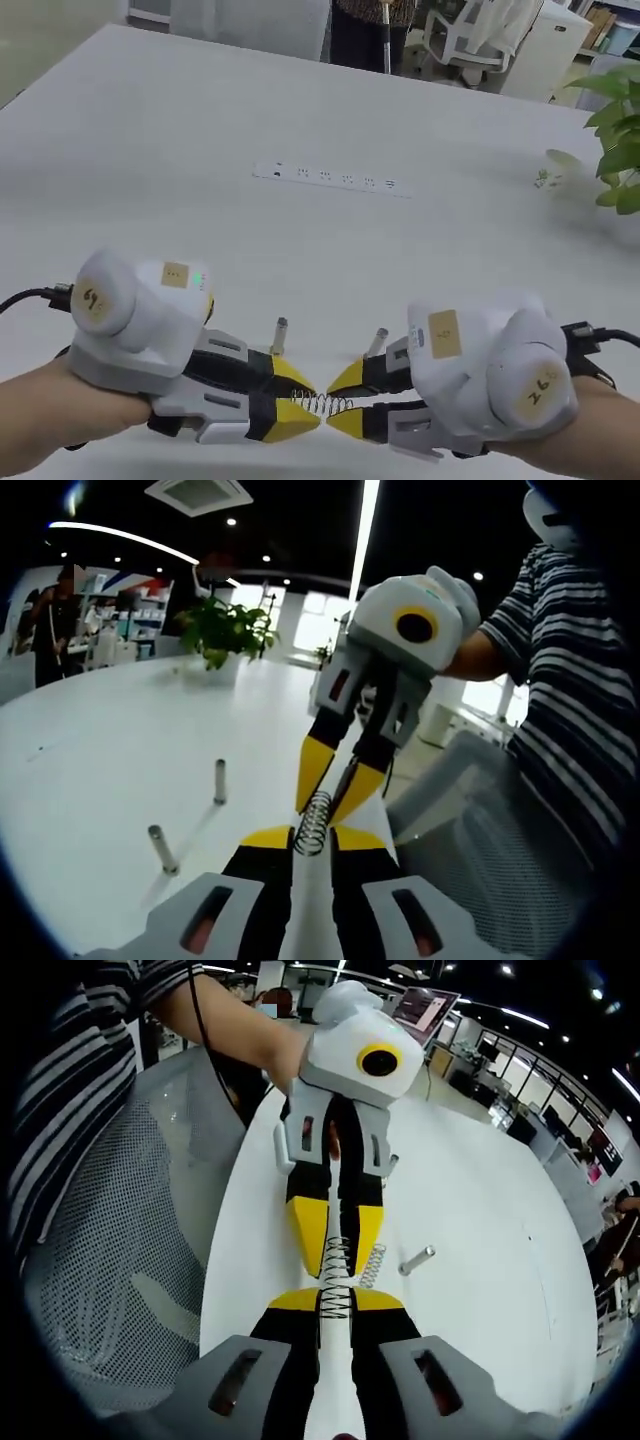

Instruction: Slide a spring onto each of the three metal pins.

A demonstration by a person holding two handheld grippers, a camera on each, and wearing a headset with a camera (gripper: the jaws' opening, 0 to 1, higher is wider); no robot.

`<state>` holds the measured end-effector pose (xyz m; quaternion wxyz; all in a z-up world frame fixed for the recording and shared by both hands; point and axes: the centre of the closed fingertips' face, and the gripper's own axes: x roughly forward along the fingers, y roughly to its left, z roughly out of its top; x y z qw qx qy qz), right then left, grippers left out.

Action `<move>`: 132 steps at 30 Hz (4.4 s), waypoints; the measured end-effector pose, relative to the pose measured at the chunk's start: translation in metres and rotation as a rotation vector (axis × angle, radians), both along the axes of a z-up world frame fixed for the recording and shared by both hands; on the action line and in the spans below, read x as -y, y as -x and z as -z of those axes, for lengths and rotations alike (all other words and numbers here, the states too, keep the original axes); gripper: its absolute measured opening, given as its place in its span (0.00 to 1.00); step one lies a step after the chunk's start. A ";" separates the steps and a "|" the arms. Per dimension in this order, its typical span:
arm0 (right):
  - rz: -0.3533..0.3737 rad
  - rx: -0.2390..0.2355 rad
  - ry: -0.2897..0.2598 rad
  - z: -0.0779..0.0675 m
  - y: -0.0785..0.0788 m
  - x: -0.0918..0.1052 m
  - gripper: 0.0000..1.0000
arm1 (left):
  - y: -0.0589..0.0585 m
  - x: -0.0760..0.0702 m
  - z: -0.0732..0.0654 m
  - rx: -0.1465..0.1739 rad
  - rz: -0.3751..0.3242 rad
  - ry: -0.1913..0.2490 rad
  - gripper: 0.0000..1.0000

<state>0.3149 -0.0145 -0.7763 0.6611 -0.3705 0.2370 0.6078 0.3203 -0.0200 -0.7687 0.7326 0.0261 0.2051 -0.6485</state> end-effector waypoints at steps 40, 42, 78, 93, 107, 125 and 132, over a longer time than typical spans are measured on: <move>-0.004 -0.027 -0.010 0.005 0.003 0.001 0.08 | 0.002 0.002 -0.001 0.023 0.032 0.027 0.02; 0.018 -0.058 -0.029 0.004 0.004 0.001 0.08 | 0.003 0.002 0.000 0.017 0.041 0.026 0.02; -0.036 -0.007 -0.024 -0.001 0.008 0.016 0.07 | 0.011 0.007 0.008 -0.001 0.067 0.030 0.02; -0.036 -0.057 -0.154 -0.028 0.011 -0.003 0.07 | 0.013 0.005 0.011 0.021 0.076 0.004 0.02; -0.037 -0.025 -0.161 -0.026 0.014 -0.011 0.07 | 0.011 0.004 0.015 0.039 0.085 -0.033 0.03; -0.022 -0.037 -0.248 -0.037 0.013 -0.027 0.07 | 0.014 0.008 0.010 0.054 0.103 -0.038 0.03; -0.026 -0.026 -0.256 -0.037 0.014 -0.031 0.07 | 0.016 0.009 0.010 0.053 0.107 -0.046 0.03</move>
